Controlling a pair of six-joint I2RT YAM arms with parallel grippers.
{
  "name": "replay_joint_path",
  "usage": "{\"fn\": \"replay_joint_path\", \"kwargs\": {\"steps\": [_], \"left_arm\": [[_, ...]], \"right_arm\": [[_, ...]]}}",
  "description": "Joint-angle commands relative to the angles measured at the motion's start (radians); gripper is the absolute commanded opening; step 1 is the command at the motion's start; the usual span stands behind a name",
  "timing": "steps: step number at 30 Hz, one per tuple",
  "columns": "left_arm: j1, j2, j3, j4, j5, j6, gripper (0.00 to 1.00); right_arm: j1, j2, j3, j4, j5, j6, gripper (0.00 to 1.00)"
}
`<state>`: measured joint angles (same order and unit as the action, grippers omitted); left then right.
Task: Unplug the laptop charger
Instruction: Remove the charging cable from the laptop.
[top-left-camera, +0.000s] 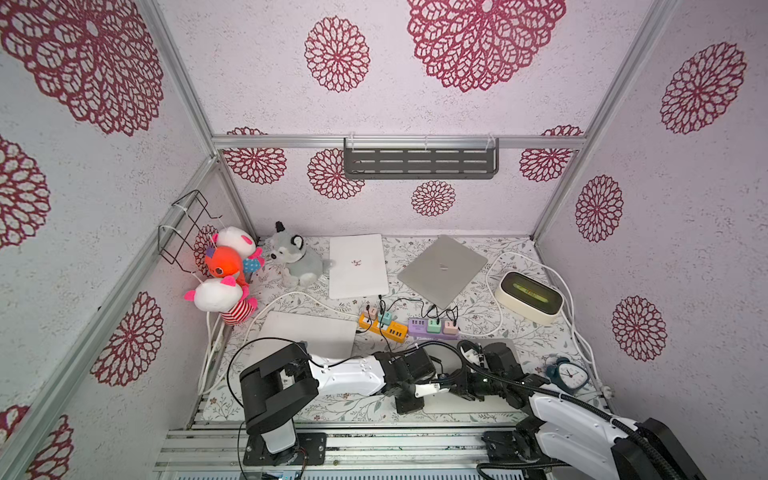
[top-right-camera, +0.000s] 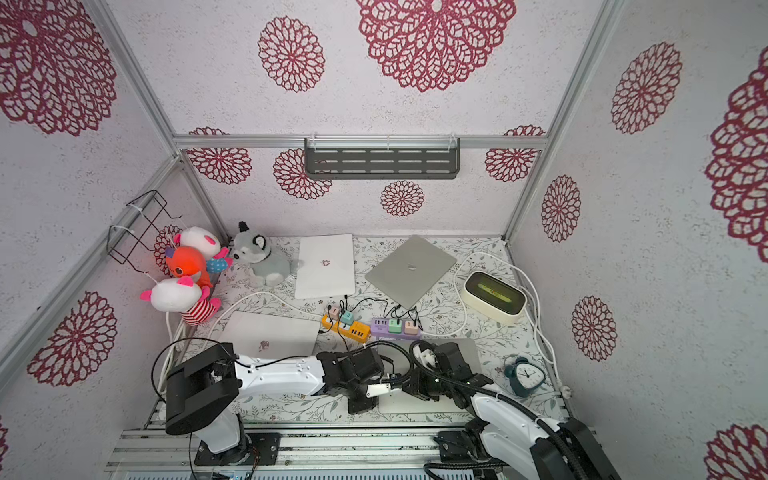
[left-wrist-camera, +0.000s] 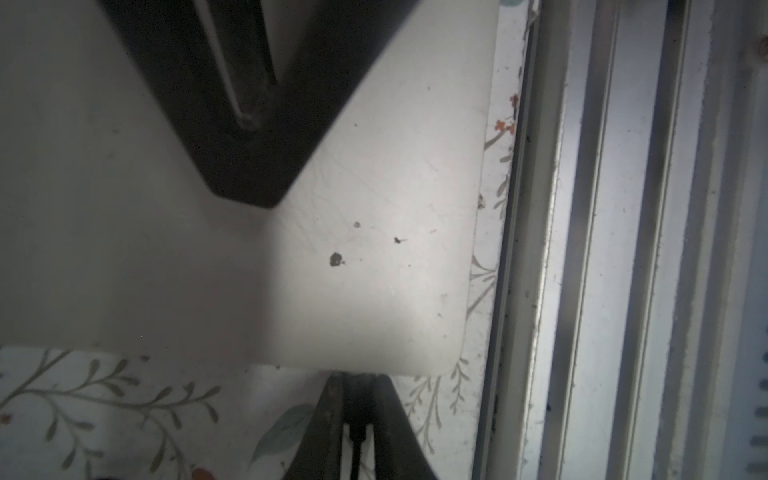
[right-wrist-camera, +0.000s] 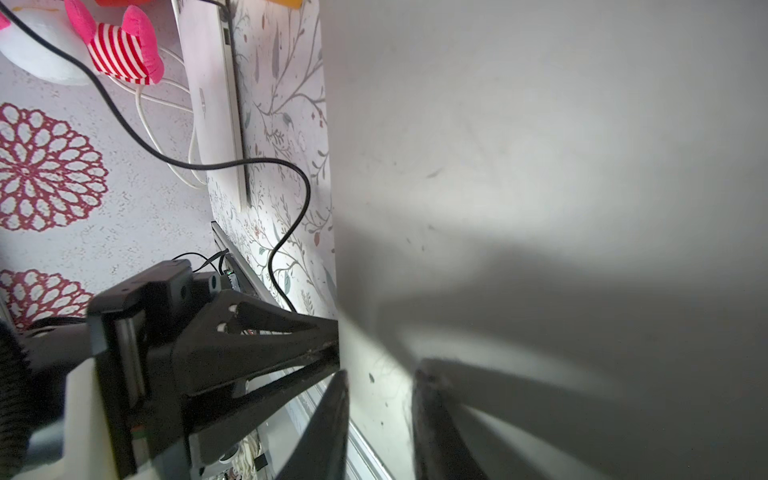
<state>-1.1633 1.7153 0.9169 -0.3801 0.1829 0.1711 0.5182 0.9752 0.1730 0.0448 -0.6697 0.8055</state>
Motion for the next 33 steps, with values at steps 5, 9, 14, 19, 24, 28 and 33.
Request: {"fn": "replay_joint_path", "kwargs": {"steps": [5, 9, 14, 19, 24, 28, 33], "left_arm": [[0.011, 0.027, 0.052, -0.094, 0.032, 0.117, 0.16], [0.010, 0.038, 0.050, -0.088, 0.034, 0.111, 0.16], [0.010, 0.008, 0.007, -0.019, 0.041, 0.003, 0.17], [0.009, 0.010, 0.000, 0.010, 0.044, -0.070, 0.18], [0.010, 0.016, 0.019, -0.004, 0.058, -0.009, 0.18], [0.010, 0.055, 0.072, -0.100, 0.032, 0.096, 0.16], [0.010, 0.044, 0.058, -0.097, 0.030, 0.122, 0.15]], "right_arm": [[0.004, 0.015, -0.023, -0.045, 0.024, -0.018, 0.29], [0.004, 0.014, -0.021, -0.047, 0.020, -0.019, 0.29], [0.003, 0.017, -0.021, -0.046, 0.022, -0.022, 0.29], [0.003, 0.034, -0.019, -0.042, 0.019, -0.029, 0.29], [0.003, 0.028, -0.019, -0.045, 0.024, -0.030, 0.29], [0.004, 0.031, -0.021, -0.045, 0.020, -0.032, 0.29], [0.004, 0.026, -0.020, -0.059, 0.030, -0.035, 0.29]]}}
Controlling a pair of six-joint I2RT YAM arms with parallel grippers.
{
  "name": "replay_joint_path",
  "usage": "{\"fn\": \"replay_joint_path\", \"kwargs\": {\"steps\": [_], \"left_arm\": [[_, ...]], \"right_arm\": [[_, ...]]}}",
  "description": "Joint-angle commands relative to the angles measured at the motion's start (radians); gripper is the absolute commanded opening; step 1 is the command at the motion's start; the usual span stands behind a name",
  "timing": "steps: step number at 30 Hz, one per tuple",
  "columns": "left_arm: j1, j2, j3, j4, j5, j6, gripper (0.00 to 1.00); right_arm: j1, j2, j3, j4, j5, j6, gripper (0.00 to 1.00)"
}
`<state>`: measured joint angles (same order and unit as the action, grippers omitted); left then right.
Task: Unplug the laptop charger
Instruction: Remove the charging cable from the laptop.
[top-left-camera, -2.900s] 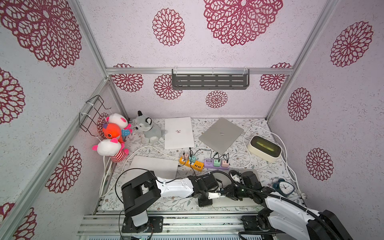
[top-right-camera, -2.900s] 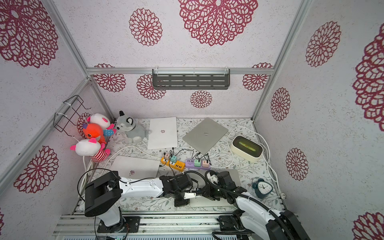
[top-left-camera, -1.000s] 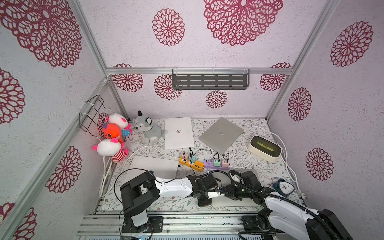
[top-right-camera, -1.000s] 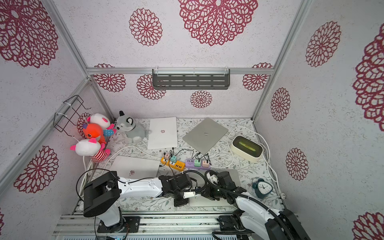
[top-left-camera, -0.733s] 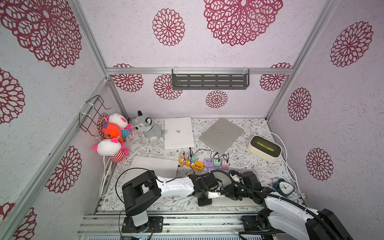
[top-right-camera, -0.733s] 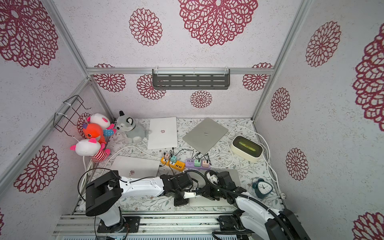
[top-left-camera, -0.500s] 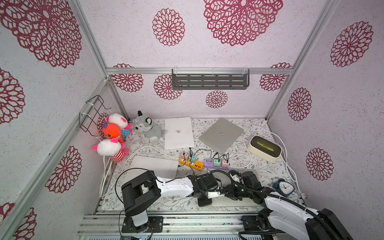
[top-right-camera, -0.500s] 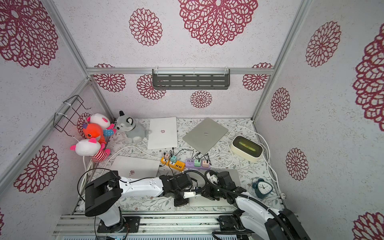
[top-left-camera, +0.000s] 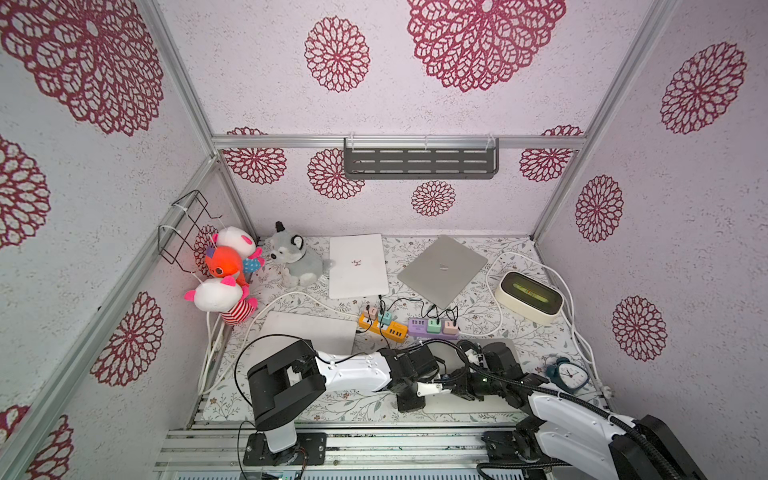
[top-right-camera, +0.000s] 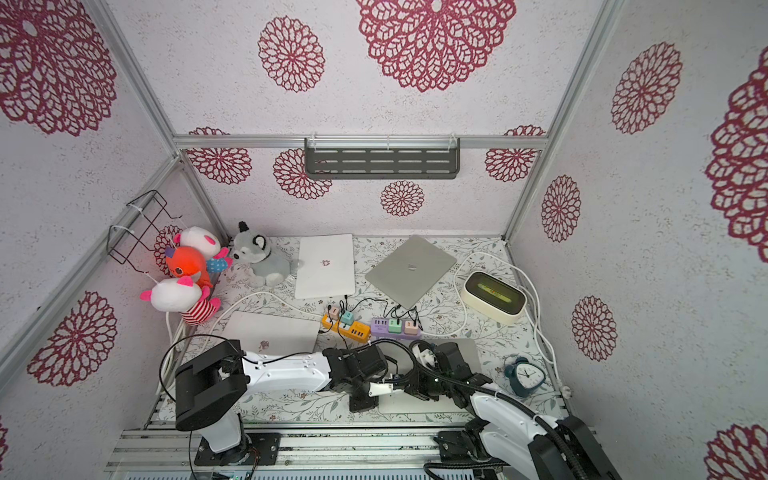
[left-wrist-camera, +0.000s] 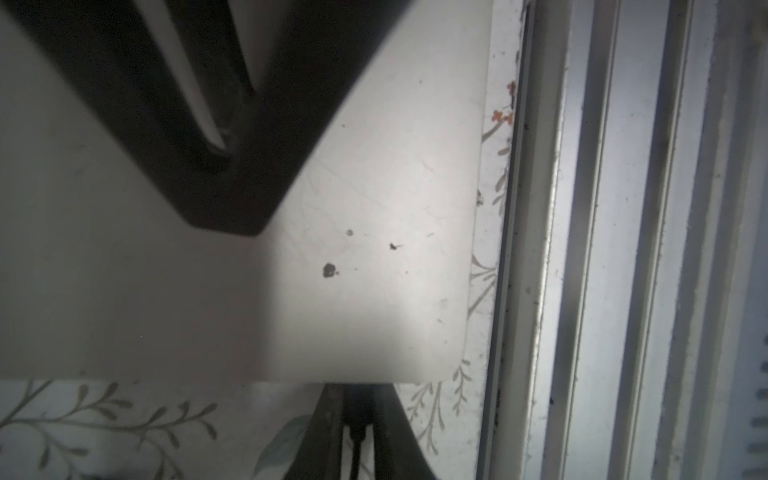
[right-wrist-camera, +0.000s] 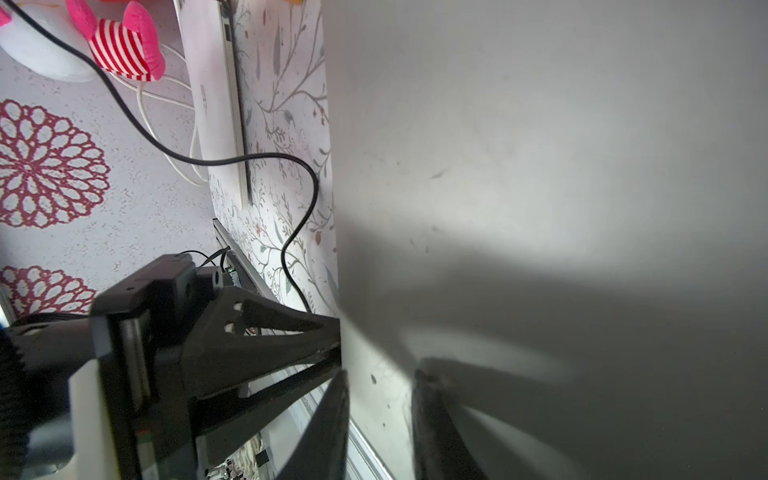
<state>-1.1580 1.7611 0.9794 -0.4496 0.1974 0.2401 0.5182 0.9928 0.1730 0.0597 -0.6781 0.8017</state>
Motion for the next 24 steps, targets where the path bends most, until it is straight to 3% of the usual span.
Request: {"fn": "replay_joint_path", "kwargs": {"steps": [1, 5, 14, 24], "left_arm": [[0.005, -0.009, -0.010, -0.025, 0.008, 0.052, 0.15], [0.005, -0.034, -0.032, -0.027, -0.008, -0.005, 0.15], [0.011, -0.050, -0.034, -0.052, -0.024, -0.003, 0.09], [0.017, -0.086, -0.022, -0.021, -0.050, -0.027, 0.37]], "right_arm": [[0.004, 0.009, -0.020, -0.074, 0.040, -0.030, 0.29], [0.002, 0.011, -0.016, -0.080, 0.044, -0.032, 0.29], [0.002, 0.012, -0.010, -0.086, 0.042, -0.033, 0.29], [0.002, -0.006, 0.012, -0.116, 0.052, -0.039, 0.30]]}}
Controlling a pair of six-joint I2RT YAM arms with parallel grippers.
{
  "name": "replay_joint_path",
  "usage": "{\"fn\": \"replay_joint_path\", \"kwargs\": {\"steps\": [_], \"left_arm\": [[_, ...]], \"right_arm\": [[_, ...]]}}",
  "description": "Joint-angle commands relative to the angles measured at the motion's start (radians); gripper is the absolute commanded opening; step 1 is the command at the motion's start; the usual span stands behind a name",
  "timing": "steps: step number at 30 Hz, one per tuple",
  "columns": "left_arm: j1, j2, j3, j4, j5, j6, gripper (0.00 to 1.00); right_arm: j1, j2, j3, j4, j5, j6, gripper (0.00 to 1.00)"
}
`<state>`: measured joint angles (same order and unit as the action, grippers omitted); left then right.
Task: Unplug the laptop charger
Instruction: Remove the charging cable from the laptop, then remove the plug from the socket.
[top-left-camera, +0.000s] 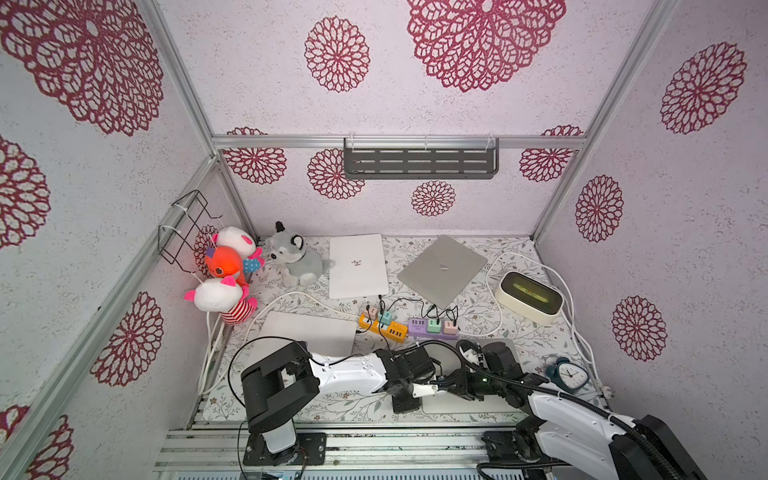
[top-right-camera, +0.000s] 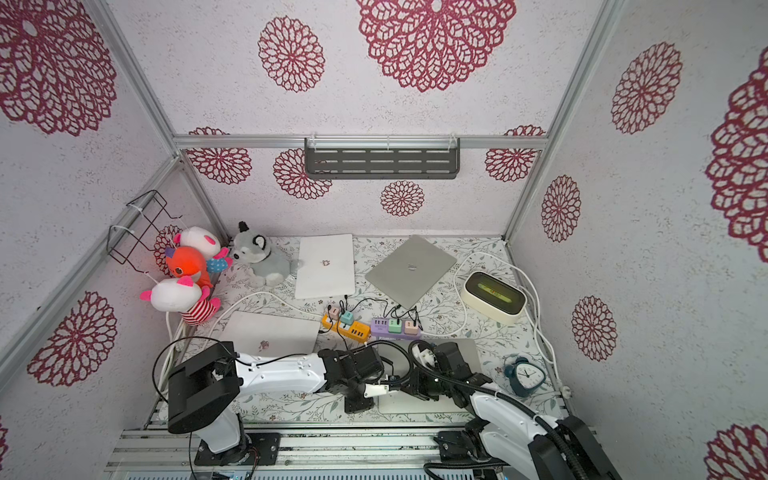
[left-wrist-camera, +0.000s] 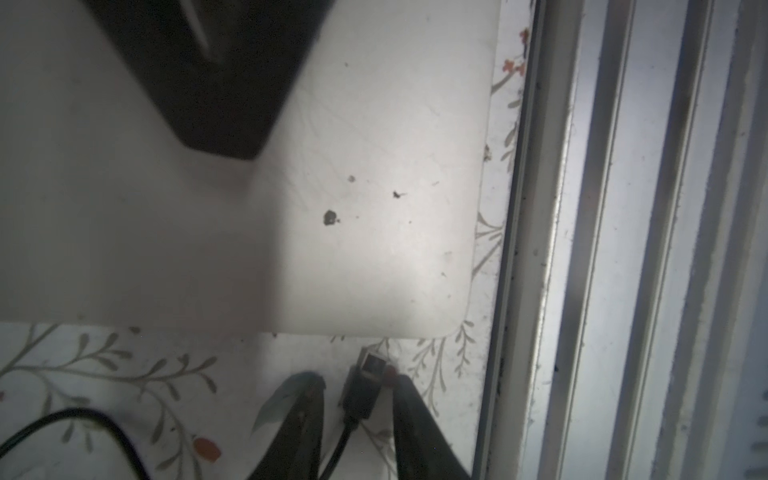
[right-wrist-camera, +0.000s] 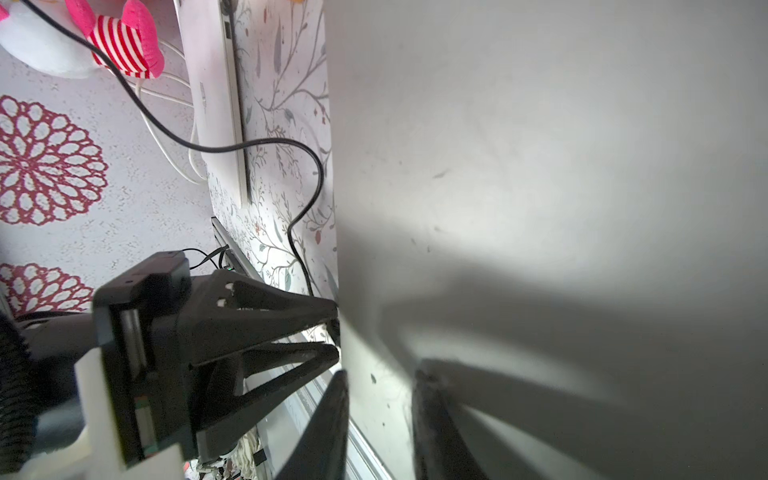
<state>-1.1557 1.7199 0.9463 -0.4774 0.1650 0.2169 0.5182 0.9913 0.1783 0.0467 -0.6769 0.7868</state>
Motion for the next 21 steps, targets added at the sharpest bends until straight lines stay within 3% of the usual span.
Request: {"fn": "replay_joint_path", "kwargs": {"steps": [1, 11, 16, 21], "left_arm": [[0.018, -0.057, 0.012, 0.012, -0.023, -0.009, 0.39], [0.136, -0.369, -0.065, 0.150, -0.074, -0.116, 0.55], [0.284, -0.557, -0.106, 0.187, -0.114, -0.255, 0.55], [0.508, -0.647, -0.077, 0.133, -0.127, -0.447, 0.55]], "right_arm": [[0.002, -0.011, 0.012, -0.113, 0.054, -0.025, 0.30], [0.004, -0.099, 0.148, -0.326, 0.162, -0.083, 0.34], [0.012, -0.140, 0.254, -0.433, 0.281, -0.138, 0.34], [0.040, -0.109, 0.421, -0.501, 0.437, -0.250, 0.34]]}}
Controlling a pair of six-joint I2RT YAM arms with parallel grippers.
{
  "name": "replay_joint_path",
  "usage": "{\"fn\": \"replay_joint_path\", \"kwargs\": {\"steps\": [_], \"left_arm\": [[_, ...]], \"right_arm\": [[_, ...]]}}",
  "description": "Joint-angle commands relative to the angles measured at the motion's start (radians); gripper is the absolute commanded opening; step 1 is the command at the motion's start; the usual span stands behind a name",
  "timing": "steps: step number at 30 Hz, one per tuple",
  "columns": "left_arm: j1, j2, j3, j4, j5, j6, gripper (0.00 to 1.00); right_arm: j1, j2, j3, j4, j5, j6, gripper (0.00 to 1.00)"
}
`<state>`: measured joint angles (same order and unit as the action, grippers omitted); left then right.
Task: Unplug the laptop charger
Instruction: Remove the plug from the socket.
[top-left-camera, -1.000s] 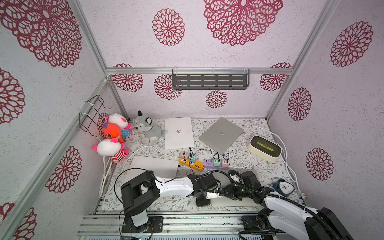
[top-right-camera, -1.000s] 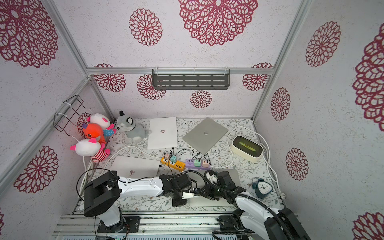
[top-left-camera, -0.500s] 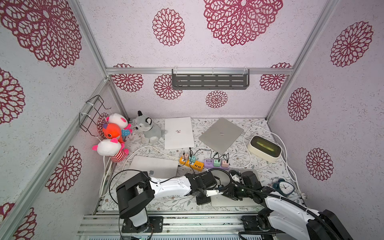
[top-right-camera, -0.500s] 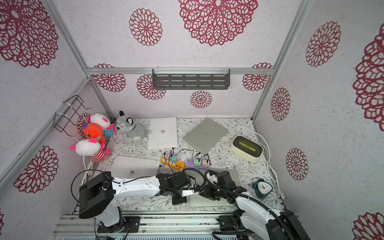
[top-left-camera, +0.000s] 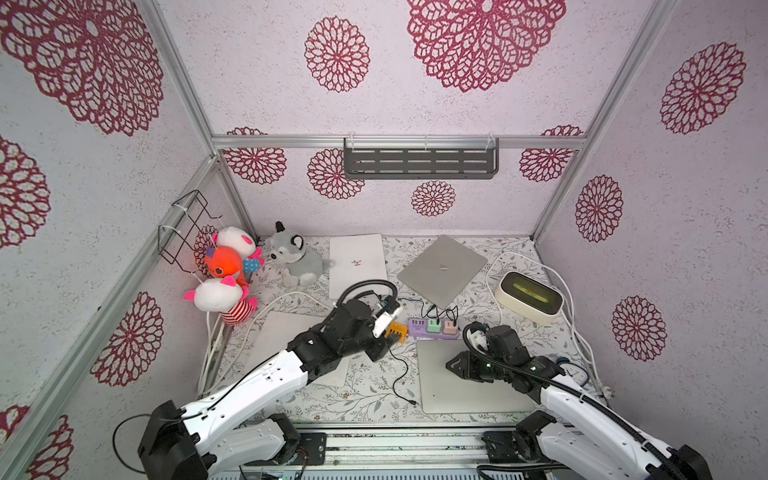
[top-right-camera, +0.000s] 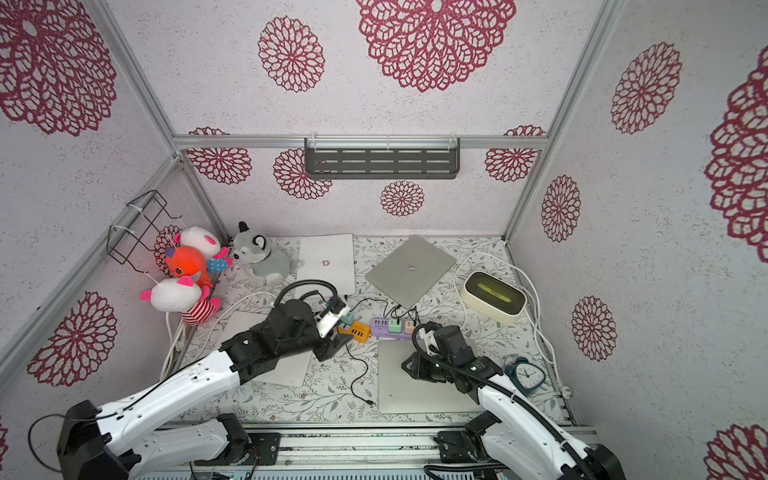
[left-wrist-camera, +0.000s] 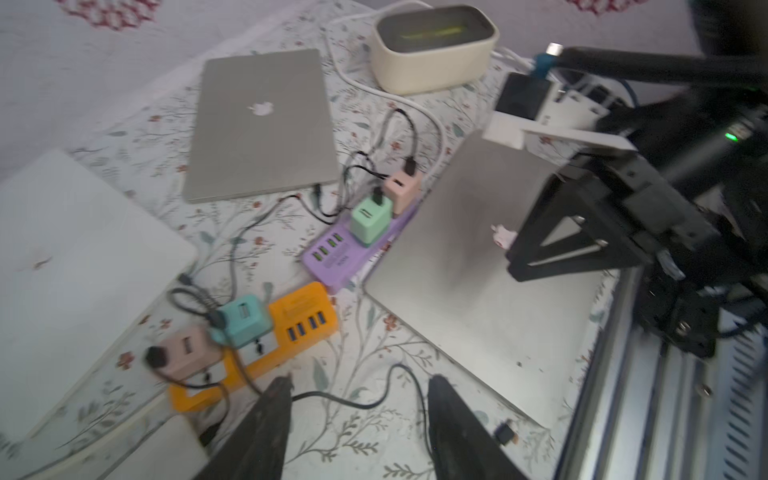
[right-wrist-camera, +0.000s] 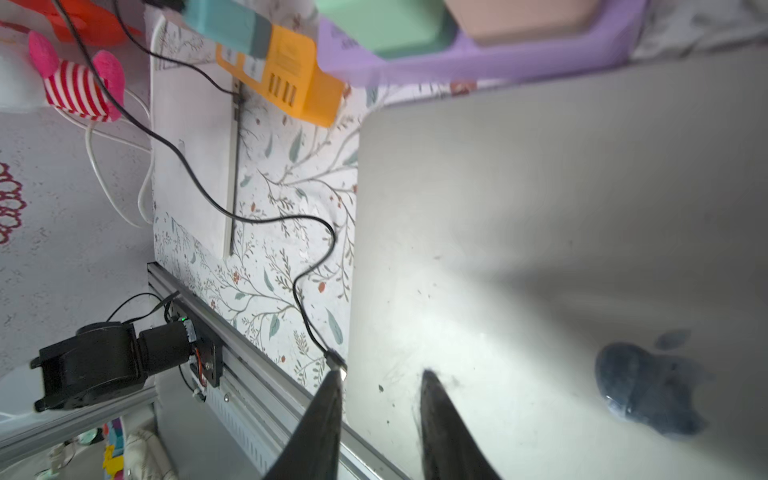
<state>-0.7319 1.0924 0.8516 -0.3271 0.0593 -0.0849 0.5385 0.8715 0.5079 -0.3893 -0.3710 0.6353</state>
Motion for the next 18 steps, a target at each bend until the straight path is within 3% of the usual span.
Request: {"fn": "replay_joint_path", "kwargs": {"steps": [1, 4, 11, 18], "left_arm": [[0.117, -0.020, 0.031, -0.039, -0.026, -0.167, 0.55], [0.231, 0.009, 0.070, -0.093, -0.011, -0.246, 0.55], [0.469, 0.147, 0.116, -0.147, 0.196, -0.418, 0.49], [0.541, 0.267, 0.107, -0.119, 0.297, -0.451, 0.46]], "right_arm": [[0.030, 0.026, 0.120, -0.068, 0.155, -0.119, 0.34], [0.080, 0.106, 0.227, -0.077, 0.233, -0.195, 0.34], [0.243, 0.272, 0.446, -0.068, 0.411, -0.406, 0.37], [0.275, 0.455, 0.525, 0.068, 0.419, -0.582, 0.41]]}}
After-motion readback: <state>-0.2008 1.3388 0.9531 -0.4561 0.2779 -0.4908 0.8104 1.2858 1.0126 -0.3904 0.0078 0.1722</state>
